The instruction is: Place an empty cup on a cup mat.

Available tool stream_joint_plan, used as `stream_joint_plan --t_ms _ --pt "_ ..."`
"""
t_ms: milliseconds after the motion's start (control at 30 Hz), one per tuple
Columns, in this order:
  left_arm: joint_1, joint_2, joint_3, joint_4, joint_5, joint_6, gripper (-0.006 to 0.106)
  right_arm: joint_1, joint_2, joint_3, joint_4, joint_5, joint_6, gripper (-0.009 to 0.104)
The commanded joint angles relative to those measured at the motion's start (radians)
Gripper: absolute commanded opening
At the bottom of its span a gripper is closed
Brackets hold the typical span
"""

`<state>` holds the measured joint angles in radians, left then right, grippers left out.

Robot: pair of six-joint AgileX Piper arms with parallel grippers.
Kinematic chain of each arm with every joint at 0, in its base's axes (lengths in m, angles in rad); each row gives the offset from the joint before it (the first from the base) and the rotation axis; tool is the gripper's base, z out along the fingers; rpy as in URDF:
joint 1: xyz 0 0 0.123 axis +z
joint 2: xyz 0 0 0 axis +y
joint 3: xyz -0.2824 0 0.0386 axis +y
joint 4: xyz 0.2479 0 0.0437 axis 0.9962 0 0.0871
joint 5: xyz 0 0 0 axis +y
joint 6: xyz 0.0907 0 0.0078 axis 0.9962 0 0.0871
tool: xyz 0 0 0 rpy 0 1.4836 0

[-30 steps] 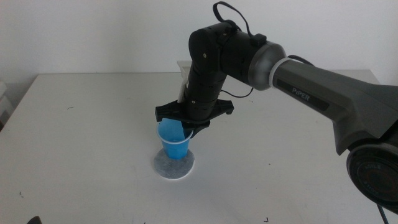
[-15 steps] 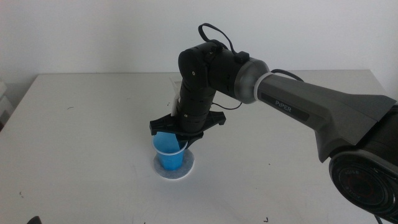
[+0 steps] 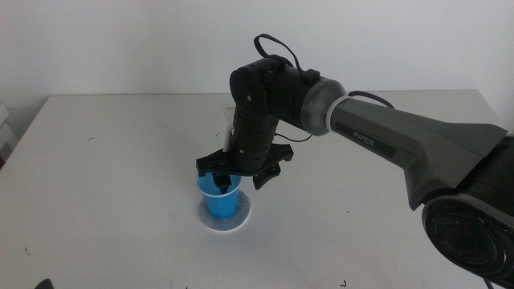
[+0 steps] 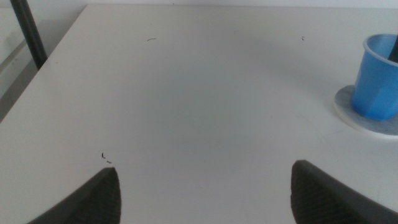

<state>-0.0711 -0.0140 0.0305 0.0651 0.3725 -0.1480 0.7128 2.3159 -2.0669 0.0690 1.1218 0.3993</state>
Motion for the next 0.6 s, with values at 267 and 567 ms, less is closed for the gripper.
stream_joint_plan --t_ms 267,567 --pt "0.001 -0.009 -0.006 0.0 -0.067 -0.011 0.105 -0.04 -0.24 -0.025 -0.054 -0.047 -0.007 0.072" --pt "0.001 -0.009 -0.006 0.0 -0.067 -0.011 0.105 -0.166 -0.464 0.023 -0.087 0.027 -0.077 0.072"
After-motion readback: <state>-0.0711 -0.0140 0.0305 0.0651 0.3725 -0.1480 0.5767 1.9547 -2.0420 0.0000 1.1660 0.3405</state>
